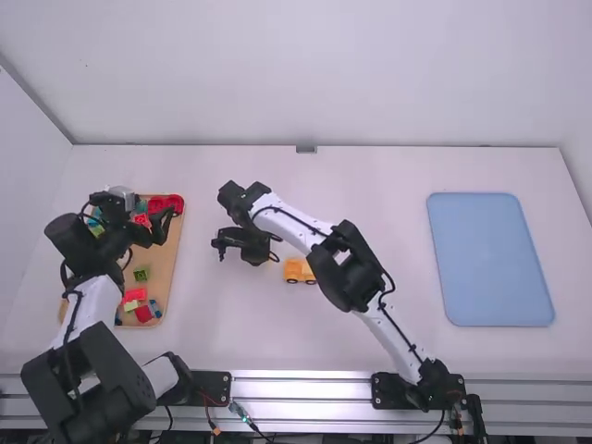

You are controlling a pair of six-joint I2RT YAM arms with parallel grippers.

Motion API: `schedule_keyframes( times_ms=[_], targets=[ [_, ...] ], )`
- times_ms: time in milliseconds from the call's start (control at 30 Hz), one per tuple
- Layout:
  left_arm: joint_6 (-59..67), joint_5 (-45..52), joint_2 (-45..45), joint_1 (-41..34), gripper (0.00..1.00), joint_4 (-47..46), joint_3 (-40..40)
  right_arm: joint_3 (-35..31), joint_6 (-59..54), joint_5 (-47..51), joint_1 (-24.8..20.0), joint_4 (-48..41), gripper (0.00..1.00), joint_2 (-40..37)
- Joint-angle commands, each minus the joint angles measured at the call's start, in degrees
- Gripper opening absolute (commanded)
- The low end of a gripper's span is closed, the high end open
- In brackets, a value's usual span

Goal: Assemble lego blocks to make yellow taxi

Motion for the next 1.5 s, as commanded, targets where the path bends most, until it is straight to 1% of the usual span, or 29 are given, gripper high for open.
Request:
schedule_keyframes(
  times_ms=[0,233,367,433,633,833,900,1033,1067,1133,1167,1200,1267,1300,1367,1400,1433,1467],
  targets=[
    [-1.46,-0.2,-1.27,0.22,0.99,0.31,-0.68,0.76,-0.55,-0.13,1.36,0.13,0.11,0.46],
    [-1.42,-0.2,-1.27,0.24,0.99,0.2,-0.68,-0.57,-0.94,-0.17,0.9,-0.02,0.08,0.46],
    [-1.44,-0.2,-1.27,0.46,0.99,0.15,-0.68,-0.68,-0.96,-0.37,2.78,0.13,0.08,0.46],
    [-1.44,-0.2,-1.27,0.37,0.99,0.15,-0.68,-1.75,-0.85,-0.31,3.34,1.57,0.08,0.46],
    [-1.66,-0.07,-1.27,0.5,0.99,0.15,-0.68,-4.59,-0.74,-0.31,2.47,3.21,0.08,0.46],
    [-1.88,-0.07,-1.27,0.24,0.99,0.15,-0.68,-4.42,-0.52,-0.04,2.4,3.41,0.07,0.46],
    [-1.88,-0.02,-1.27,0.44,0.99,0.15,-0.68,-4.48,-0.44,0.0,2.36,3.32,0.09,0.46],
    [-1.88,-0.02,-1.27,0.13,0.99,0.13,-0.68,-4.74,-0.46,0.09,2.36,3.5,0.22,0.46],
    [-1.88,-0.02,-1.27,0.13,0.99,0.15,-0.68,-4.74,-0.52,0.04,2.4,3.56,0.27,0.46],
    [-1.88,-0.02,-1.27,0.13,0.99,0.13,-0.68,-4.74,-0.5,0.09,2.4,3.58,0.28,0.46],
    [-1.88,-0.02,-1.27,0.13,0.99,0.15,-0.68,-4.74,-0.52,0.04,2.4,3.65,0.35,0.46],
    [-1.88,-0.02,-1.27,0.13,0.99,0.15,-0.68,-4.74,-0.52,0.09,2.4,3.74,0.4,0.46],
    [-1.88,0.0,-1.27,0.37,0.99,0.13,-0.68,-4.74,-0.52,0.07,2.38,3.76,0.55,0.46],
    [-1.88,0.0,-1.27,0.44,0.99,0.11,-0.68,-4.72,-0.61,0.11,2.27,3.74,0.7,0.46],
    [-1.86,-0.02,-1.27,0.17,0.99,0.13,-0.68,-4.72,-0.72,0.17,2.27,3.76,0.78,0.46],
    [-1.88,-0.04,-1.27,0.11,0.99,0.13,-0.68,-4.72,-0.76,0.15,2.05,3.74,0.84,0.46],
    [-1.86,0.0,-1.27,0.11,0.99,0.13,-0.68,-4.72,-0.72,0.09,1.92,4.02,0.98,0.46],
    [-1.88,-0.02,-1.27,0.11,0.99,0.11,-0.68,-4.68,-0.74,0.11,1.92,4.13,0.99,0.46]
  ],
)
